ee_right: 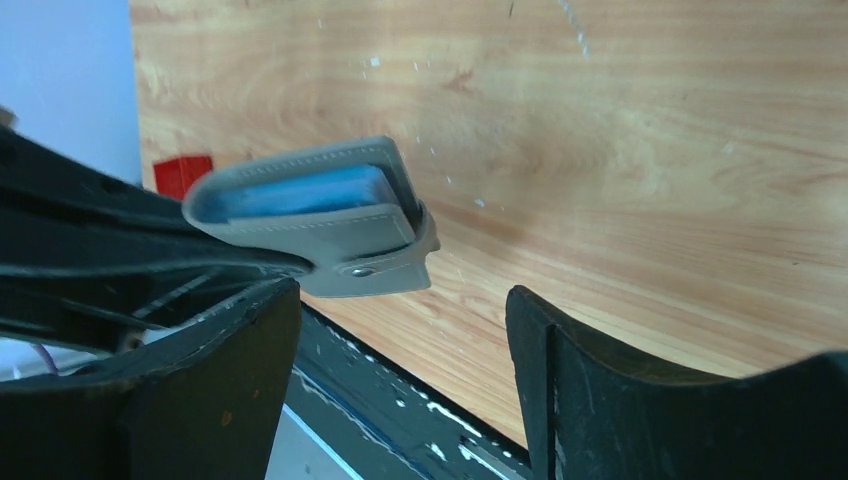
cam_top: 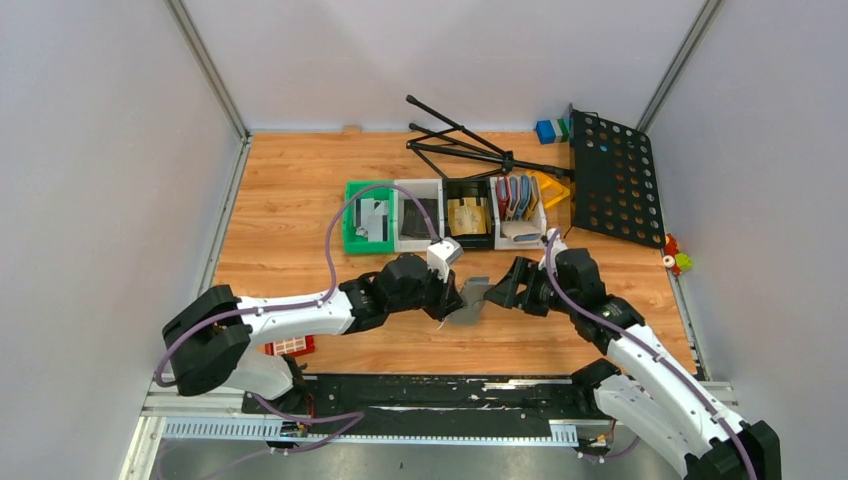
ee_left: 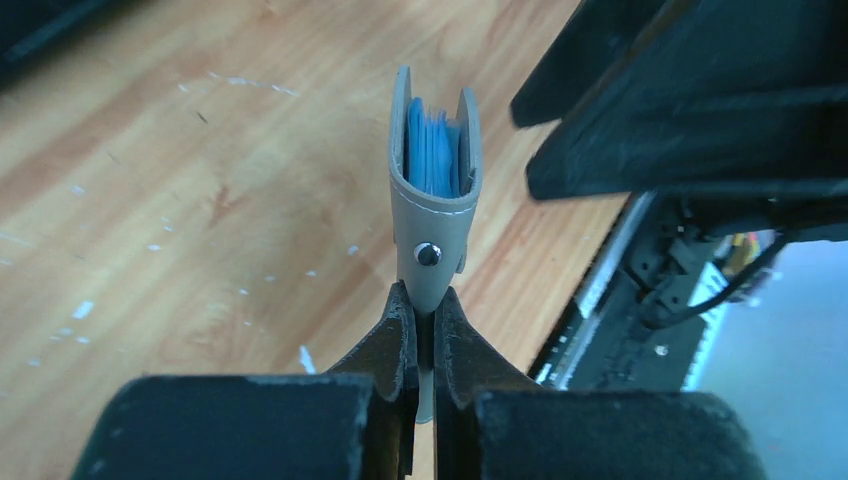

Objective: Take the credit cards out of the card holder
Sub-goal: Open the card holder.

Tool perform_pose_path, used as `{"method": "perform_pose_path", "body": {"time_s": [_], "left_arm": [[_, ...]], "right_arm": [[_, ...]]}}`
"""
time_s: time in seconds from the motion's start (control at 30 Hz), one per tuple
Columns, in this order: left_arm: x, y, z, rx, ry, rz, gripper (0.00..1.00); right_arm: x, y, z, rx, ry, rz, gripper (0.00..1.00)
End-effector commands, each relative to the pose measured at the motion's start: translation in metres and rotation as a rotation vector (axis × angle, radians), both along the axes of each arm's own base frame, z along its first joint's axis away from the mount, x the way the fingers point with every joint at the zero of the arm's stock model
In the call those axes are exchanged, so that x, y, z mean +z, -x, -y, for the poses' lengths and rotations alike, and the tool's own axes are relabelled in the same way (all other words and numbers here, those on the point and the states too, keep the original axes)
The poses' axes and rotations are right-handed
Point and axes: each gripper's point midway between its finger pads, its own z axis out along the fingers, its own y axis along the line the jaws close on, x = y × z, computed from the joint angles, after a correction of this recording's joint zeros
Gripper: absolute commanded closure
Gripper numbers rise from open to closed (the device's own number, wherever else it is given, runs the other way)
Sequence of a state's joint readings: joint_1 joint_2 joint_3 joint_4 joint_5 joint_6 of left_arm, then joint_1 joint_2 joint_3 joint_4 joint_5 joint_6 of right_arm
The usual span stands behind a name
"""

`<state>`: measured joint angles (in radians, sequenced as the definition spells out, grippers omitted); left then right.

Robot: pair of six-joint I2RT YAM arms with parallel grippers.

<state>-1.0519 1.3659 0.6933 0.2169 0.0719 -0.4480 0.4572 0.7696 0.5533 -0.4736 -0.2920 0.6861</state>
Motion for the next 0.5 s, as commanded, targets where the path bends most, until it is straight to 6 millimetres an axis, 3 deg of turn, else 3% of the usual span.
{"method": "perform_pose_path", "body": {"time_s": [0.0,0.3,0.47], "left_arm": [[0.010,0.018,0.016,-0.020,0.095,-0.194,1.00],[0.016,0.018,0.026,-0.035,0.113,-0.222,1.00],[0.015,0.013,0.021,-0.004,0.100,-0.192,1.00]], "right_arm": [[0.015,0.001,-0.028,0.182,-0.111,0.207,0.25],[-0.005,0.007,-0.045,0.267,0.001,0.169,0.28],[-0.028,-0.002,-0.036,0.202,0.126,0.069,0.45]]}}
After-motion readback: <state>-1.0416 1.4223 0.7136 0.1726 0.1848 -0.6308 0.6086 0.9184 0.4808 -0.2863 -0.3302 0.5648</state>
